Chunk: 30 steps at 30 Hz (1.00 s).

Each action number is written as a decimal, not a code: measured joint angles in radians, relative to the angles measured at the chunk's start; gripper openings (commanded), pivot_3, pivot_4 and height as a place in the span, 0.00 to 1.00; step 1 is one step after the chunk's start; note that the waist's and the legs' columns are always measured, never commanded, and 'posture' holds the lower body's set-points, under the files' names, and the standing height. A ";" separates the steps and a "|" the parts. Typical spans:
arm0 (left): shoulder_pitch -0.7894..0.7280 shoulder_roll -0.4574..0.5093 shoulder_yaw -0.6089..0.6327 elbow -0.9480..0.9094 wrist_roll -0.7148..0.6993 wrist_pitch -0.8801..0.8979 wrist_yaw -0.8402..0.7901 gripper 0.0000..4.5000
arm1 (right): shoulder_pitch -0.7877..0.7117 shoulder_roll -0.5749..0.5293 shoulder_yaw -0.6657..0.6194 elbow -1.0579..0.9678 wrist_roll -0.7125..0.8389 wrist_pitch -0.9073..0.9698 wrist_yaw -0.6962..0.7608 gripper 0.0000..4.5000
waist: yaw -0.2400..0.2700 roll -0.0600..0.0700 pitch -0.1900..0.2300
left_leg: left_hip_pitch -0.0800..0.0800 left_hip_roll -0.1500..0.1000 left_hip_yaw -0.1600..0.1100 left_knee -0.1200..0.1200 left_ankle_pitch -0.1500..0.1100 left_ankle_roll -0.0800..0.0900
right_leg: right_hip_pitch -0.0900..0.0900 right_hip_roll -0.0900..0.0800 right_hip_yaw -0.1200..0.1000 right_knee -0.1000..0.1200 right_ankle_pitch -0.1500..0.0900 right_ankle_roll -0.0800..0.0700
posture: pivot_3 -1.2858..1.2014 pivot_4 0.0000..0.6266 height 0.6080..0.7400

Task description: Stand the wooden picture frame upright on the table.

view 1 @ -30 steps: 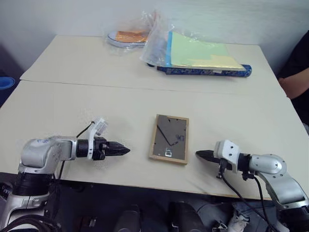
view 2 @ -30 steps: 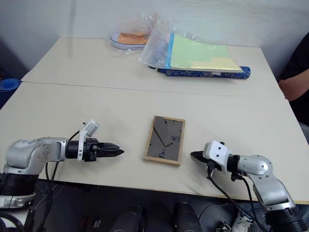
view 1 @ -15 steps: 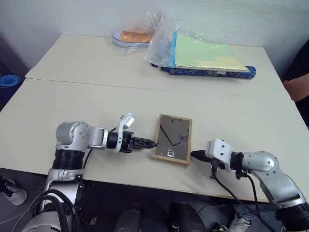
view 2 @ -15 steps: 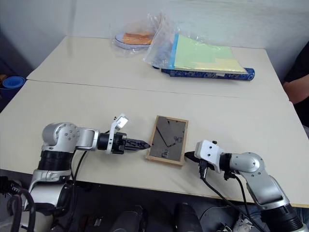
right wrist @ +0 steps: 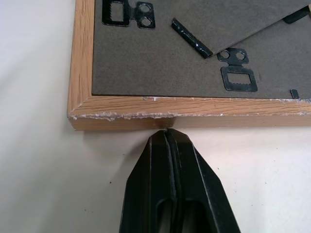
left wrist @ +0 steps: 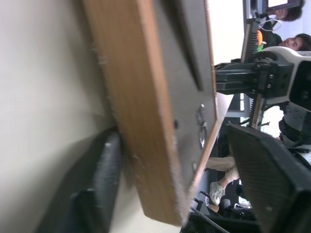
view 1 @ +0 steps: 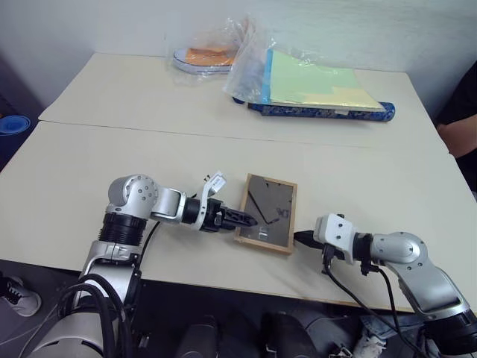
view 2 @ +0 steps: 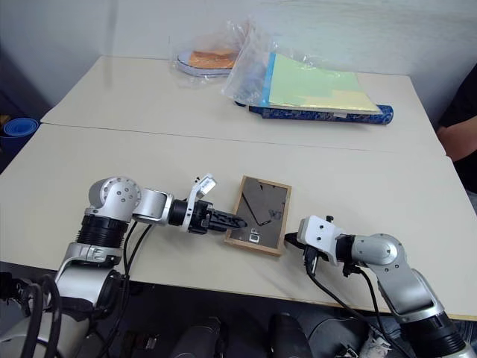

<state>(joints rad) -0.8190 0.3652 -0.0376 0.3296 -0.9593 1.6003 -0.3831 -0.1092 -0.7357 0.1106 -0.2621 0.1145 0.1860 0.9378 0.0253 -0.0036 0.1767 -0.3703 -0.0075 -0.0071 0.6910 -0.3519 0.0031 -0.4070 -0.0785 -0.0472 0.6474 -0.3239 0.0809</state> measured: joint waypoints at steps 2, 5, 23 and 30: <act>0.004 -0.019 0.022 0.014 -0.009 0.005 0.019 0.42 | 0.007 0.003 -0.001 0.000 -0.001 0.009 -0.007 0.00 | -0.001 0.000 0.000 | 0.000 0.000 0.000 0.000 0.000 0.000 | 0.000 0.000 0.000 0.000 0.000 0.000 | 0.52 0.24 1.00; 0.005 -0.041 0.082 0.034 -0.047 0.005 0.028 0.29 | 0.017 0.003 -0.007 -0.001 0.005 0.010 -0.012 0.00 | -0.002 0.000 0.000 | 0.000 0.000 0.000 0.000 0.000 0.000 | 0.000 0.000 0.000 0.000 0.000 0.000 | 0.52 0.24 1.00; 0.238 0.093 -0.059 -0.252 0.169 -0.549 -0.378 0.28 | -0.057 0.003 -0.269 -0.071 0.553 0.332 0.049 0.99 | -0.025 0.000 0.000 | 0.003 0.002 0.001 0.001 0.001 -0.003 | 0.001 0.001 0.001 -0.002 0.000 0.000 | 0.52 0.24 1.00; 0.244 0.084 -0.072 -0.278 0.210 -0.597 -0.408 0.28 | -0.202 0.101 -0.132 -0.069 0.539 0.426 -0.053 0.99 | -0.021 0.000 0.000 | -0.001 0.002 0.000 0.000 0.000 -0.002 | -0.001 0.000 0.000 0.000 0.000 0.000 | 0.52 0.24 1.00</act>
<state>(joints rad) -0.5749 0.4493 -0.1094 0.0521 -0.7495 1.0029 -0.7907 -0.3114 -0.6346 -0.0211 -0.3308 0.6536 0.6118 0.8850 0.0039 -0.0037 0.1766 -0.3713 -0.0057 -0.0074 0.6912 -0.3515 0.0016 -0.4078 -0.0782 -0.0468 0.6471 -0.3239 0.0809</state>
